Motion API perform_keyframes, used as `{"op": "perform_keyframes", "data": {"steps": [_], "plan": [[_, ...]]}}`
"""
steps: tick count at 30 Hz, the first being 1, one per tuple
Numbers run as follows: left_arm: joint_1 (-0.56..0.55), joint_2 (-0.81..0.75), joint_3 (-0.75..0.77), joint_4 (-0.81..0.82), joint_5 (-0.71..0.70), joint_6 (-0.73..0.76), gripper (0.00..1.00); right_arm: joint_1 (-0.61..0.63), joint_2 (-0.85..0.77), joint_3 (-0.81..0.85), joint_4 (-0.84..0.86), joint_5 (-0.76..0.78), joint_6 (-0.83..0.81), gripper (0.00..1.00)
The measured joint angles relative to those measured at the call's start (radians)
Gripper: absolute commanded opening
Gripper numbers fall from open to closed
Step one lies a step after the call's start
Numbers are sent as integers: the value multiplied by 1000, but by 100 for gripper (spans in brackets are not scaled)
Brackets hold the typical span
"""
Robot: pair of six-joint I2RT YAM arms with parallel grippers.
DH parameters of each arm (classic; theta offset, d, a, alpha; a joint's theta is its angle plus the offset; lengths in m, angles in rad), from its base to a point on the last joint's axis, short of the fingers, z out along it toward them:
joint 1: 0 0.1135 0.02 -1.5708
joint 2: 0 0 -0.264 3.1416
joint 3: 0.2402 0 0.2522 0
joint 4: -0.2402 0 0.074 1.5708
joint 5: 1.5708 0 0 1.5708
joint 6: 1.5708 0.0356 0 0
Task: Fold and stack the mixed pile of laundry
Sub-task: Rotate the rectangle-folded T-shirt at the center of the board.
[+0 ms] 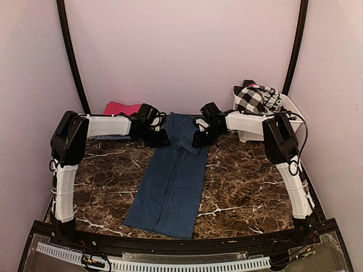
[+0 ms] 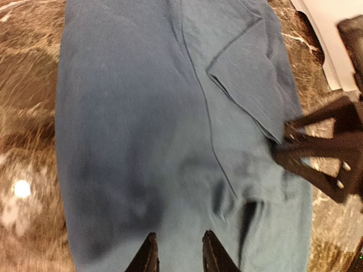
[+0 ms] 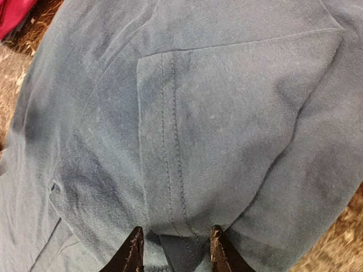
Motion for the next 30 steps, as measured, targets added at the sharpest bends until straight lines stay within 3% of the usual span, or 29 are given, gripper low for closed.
{"op": "perform_keyframes", "data": {"steps": [11, 14, 18, 30], "plan": [[-5, -620, -501, 74, -1, -8, 30, 2, 148, 256, -57, 145, -100, 37], [-20, -660, -637, 88, -9, -22, 30, 1, 133, 229, -44, 161, -109, 41], [-100, -659, -767, 67, -25, -35, 27, 6, 21, 60, -26, 140, -113, 44], [-350, -578, -819, 75, -71, -76, 21, 55, -451, -390, 56, 0, -65, 45]]}}
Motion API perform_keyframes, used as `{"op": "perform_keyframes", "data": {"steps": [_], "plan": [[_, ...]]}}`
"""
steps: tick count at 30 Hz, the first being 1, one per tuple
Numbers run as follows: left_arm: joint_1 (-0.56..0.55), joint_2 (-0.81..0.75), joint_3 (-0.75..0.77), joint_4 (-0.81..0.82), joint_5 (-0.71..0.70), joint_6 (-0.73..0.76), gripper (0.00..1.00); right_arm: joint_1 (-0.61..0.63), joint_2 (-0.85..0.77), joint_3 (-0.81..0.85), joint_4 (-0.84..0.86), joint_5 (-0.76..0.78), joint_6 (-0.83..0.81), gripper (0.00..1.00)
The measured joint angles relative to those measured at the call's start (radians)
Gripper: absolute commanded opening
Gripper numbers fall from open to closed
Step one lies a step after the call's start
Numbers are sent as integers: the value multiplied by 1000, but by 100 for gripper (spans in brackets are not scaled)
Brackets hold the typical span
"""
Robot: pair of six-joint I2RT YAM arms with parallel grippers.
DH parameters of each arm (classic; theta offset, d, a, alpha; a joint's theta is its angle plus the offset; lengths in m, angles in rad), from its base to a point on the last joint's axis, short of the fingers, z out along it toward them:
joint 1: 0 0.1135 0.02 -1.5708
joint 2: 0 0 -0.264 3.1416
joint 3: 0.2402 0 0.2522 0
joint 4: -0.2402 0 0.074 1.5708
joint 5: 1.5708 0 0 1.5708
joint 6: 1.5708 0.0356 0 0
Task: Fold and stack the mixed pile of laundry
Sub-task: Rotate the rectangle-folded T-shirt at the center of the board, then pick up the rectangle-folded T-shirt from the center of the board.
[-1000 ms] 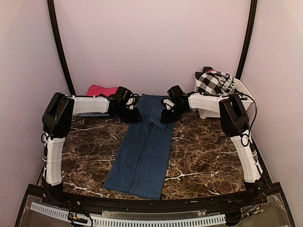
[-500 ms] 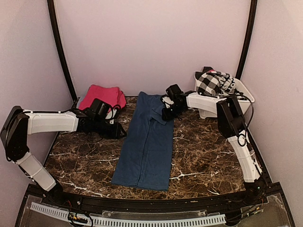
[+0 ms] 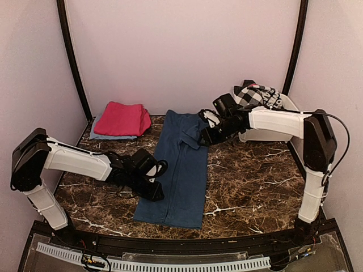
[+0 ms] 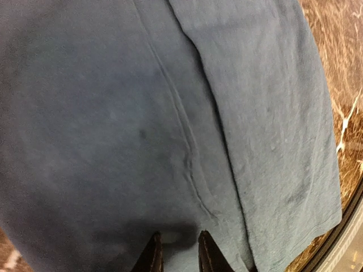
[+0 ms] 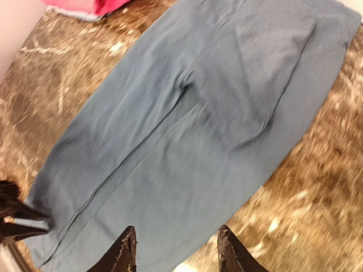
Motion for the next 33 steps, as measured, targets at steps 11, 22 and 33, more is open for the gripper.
{"op": "perform_keyframes", "data": {"steps": [11, 22, 33], "plan": [[-245, 151, 129, 26, -56, -112, 18, 20, -378, -507, 64, -142, 122, 46], [-260, -130, -88, 27, -77, -205, 37, 49, -736, -846, 36, -278, 265, 46], [-290, -481, -391, 34, -12, -419, 31, 266, -795, -1082, 124, -383, 505, 43]]}}
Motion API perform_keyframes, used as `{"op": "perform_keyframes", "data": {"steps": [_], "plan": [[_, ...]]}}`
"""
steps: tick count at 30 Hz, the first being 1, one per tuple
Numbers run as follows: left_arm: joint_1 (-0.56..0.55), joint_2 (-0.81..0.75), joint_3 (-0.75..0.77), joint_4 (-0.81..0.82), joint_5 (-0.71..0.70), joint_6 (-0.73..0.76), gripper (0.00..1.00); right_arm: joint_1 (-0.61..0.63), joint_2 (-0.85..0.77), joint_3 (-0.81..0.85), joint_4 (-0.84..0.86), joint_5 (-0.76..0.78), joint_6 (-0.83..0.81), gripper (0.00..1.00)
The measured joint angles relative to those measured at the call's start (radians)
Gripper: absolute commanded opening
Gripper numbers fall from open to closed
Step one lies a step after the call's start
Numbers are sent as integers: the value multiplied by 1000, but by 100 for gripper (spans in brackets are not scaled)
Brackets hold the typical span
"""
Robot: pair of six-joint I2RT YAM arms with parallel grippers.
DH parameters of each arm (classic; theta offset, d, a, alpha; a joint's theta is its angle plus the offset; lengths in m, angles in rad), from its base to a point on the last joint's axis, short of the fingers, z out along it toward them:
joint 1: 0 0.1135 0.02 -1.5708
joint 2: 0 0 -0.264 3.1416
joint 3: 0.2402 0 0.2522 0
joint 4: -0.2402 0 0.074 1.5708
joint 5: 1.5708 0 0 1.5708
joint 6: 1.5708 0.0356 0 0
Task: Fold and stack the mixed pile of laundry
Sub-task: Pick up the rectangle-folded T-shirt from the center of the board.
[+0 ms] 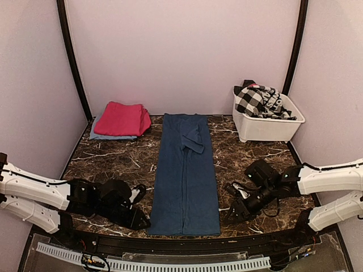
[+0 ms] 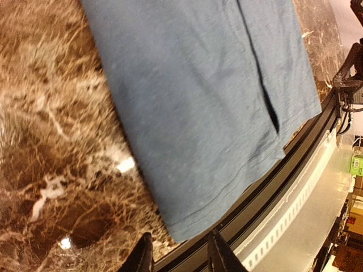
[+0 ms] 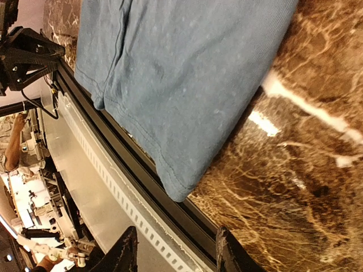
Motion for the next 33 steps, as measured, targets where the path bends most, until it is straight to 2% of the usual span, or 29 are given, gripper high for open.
{"op": "perform_keyframes", "data": {"steps": [9, 18, 26, 28, 31, 33], "plan": [[-78, 49, -37, 13, 0, -110, 27, 142, 111, -6, 108, 6, 111, 42], [-92, 136, -5, 72, -4, -142, 22, 179, 220, -8, 198, 21, 145, 40], [-93, 177, 15, 101, -4, -152, 18, 182, 243, -2, 237, 23, 149, 35], [-94, 180, 18, 101, -6, -153, 16, 182, 249, 3, 235, 26, 148, 30], [-96, 179, 18, 94, -9, -159, 6, 183, 253, 7, 232, 34, 145, 20], [-96, 172, 18, 78, -14, -162, 1, 184, 253, 9, 228, 38, 145, 6]]}}
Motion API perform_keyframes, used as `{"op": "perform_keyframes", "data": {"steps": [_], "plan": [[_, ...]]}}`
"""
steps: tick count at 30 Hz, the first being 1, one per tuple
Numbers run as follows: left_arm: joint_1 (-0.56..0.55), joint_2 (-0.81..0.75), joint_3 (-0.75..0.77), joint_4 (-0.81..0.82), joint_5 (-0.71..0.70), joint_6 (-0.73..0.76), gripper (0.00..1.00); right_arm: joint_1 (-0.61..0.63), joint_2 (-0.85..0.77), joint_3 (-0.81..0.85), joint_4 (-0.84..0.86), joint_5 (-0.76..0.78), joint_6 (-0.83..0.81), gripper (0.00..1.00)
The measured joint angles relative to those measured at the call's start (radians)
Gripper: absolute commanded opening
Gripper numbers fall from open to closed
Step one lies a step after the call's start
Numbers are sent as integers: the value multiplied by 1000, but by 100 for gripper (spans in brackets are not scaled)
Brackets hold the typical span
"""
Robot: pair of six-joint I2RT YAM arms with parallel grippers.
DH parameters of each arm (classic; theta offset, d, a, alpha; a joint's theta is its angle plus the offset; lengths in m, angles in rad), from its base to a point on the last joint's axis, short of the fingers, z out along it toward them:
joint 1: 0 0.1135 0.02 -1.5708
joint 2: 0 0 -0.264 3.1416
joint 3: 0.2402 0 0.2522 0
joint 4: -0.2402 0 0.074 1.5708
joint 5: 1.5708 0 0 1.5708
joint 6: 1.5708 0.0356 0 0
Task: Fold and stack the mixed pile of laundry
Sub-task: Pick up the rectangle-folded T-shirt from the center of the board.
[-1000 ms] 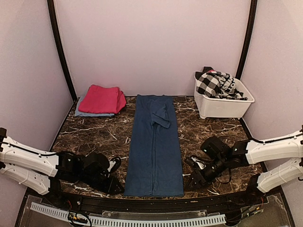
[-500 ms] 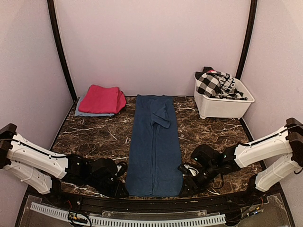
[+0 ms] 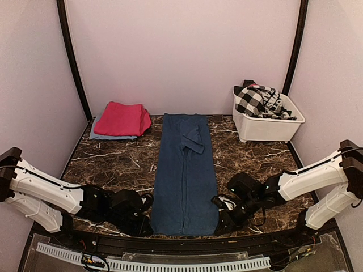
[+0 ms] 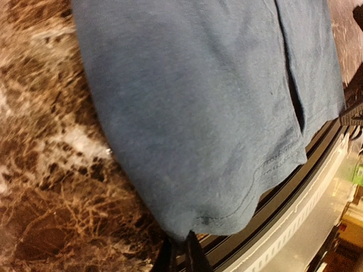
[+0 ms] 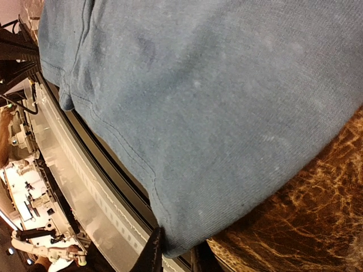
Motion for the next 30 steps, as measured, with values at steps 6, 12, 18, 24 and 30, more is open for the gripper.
{"op": "perform_keyframes", "data": {"steps": [6, 12, 18, 24, 30], "plan": [[-7, -47, -3, -17, -5, 7, 0, 10, 0, 11, -3, 8, -12, 0], [-53, -43, 9, -23, 8, 54, 0, 86, -1, 27, -5, 19, -2, 0], [-66, -88, 52, -77, -17, 94, 0, 138, -54, 51, -66, 55, 19, 0], [13, -98, 107, -111, -20, 157, 0, 95, -76, 171, -179, 147, -42, 0], [117, -80, 164, -116, -21, 237, 0, 22, -66, 243, -232, 193, -117, 0]]}}
